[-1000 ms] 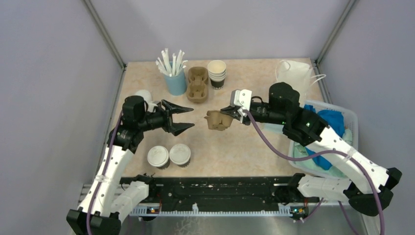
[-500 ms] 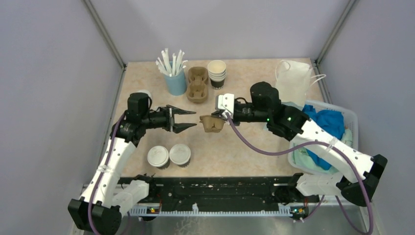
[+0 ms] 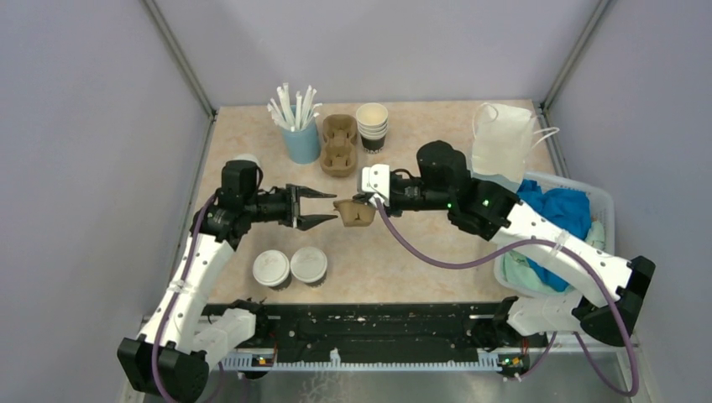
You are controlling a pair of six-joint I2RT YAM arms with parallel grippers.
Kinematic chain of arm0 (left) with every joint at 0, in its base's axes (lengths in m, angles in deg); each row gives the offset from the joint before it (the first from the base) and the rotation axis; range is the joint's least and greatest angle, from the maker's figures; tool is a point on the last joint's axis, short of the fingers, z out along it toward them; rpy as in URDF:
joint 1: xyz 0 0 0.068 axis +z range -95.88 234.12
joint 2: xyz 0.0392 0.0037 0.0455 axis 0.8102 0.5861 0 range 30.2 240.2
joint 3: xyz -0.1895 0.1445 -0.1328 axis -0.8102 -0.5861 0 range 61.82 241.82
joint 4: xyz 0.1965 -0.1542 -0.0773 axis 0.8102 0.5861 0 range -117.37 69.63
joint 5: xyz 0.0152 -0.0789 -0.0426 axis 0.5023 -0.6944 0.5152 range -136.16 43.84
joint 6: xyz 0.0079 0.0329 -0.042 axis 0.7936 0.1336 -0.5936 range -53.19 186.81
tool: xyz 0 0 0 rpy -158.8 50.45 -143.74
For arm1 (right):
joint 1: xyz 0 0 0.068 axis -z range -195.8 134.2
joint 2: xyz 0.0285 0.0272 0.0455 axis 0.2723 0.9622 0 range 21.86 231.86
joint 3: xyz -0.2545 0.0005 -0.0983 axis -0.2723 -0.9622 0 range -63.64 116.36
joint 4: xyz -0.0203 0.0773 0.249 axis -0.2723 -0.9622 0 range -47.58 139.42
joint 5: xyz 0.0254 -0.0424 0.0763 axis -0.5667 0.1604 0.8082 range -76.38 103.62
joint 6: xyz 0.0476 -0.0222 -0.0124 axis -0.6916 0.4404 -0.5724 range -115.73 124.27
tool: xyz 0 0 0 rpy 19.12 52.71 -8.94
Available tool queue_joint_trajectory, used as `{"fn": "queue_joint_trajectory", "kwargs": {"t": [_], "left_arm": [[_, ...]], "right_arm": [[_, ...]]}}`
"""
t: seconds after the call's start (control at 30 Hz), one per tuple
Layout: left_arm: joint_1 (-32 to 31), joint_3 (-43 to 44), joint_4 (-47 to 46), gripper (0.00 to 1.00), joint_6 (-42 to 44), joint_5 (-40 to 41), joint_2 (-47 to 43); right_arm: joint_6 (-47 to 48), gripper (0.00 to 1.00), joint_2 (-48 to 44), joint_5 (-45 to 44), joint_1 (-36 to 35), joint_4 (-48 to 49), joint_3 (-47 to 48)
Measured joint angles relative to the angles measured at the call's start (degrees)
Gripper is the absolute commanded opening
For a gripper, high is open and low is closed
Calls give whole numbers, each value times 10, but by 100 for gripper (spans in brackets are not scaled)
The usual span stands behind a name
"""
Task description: Pack the takeout coffee
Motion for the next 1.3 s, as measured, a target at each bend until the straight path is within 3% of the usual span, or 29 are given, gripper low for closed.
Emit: {"fn": "queue_joint_trajectory", "kwargs": {"t": [0.23,0.53,0.57,0.6,0.7,0.77,0.83,0.97,1.1,1.2,1.3], "left_arm": [[0,0,6,39,5,2,16],[1,-3,8,0,14,11,19],[1,-3,6,0,16,11,21],[1,-3,5,0,16,11,21],[3,-3,0,0,31,11,28],[7,-3,-3,0,47,11,33],[15,-1,-1,0,75,14,41],[35,23,3,0,163,21,68],[56,52,6,0,270,23,90],[63,82,14,0,351,31,94],[64,111,18,0,411,39,88]], "right_arm": [[5,0,15,-6,-11,-1,14],[15,0,26,-22,-24,-4,23],[15,0,26,-24,-26,-5,23],[15,7,26,-27,-28,-6,23],[10,46,26,-42,-35,-15,26],[-3,63,25,-57,-42,-16,26],[-26,96,18,-85,-50,-23,25],[-105,99,-47,-181,-54,-30,4],[-256,99,-134,-401,-55,-93,19],[-384,99,-123,-591,-50,-216,144],[-435,99,-87,-682,-21,-288,252]]}}
